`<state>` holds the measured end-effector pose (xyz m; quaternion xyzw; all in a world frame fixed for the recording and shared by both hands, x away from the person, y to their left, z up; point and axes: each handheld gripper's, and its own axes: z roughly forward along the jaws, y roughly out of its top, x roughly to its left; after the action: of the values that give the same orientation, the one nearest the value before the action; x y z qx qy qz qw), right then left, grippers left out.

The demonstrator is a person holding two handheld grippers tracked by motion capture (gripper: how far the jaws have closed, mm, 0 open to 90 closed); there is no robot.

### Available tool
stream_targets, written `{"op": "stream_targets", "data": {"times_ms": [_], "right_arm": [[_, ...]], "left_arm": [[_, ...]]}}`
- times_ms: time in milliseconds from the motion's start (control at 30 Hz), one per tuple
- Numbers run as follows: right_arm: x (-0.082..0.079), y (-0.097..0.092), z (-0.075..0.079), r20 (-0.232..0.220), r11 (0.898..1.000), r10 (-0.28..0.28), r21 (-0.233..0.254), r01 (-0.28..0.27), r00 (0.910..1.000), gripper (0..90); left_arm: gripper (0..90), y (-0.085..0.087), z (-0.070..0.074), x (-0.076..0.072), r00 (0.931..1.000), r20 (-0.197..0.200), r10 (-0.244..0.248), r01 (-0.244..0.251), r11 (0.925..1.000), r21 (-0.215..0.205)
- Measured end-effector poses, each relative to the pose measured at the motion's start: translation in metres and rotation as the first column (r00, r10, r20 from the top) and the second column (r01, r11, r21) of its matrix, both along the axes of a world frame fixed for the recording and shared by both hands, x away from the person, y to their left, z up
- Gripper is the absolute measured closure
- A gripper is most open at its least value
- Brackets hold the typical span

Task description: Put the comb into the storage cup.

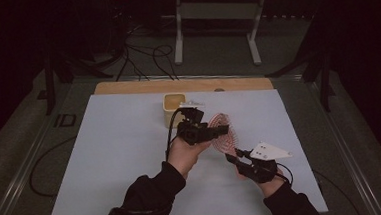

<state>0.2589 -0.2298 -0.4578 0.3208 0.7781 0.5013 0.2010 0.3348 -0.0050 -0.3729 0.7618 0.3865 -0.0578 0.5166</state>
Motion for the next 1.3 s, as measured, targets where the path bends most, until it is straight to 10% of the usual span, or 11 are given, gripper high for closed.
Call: {"op": "stream_targets", "data": {"times_ms": [467,1000,1300], "right_arm": [[0.000,-0.002,0.001,0.012,0.999,-0.003,0.032,0.003,0.9999,69.1],[0.002,-0.002,-0.003,-0.055,0.998,0.023,0.063,-0.020,0.9982,15.2],[0.002,-0.003,-0.006,-0.083,0.996,0.055,0.079,-0.049,0.9950,10.1]], "left_arm": [[65.3,-0.008,0.011,-0.007,0.9952,0.092,-0.035,0.031,0.9988,0.037],[65.6,-0.007,0.022,-0.010,0.9854,0.163,-0.050,0.045,0.9984,0.035],[65.7,0.004,0.029,-0.009,0.9792,0.201,-0.024,0.019,0.9995,0.027]]}}
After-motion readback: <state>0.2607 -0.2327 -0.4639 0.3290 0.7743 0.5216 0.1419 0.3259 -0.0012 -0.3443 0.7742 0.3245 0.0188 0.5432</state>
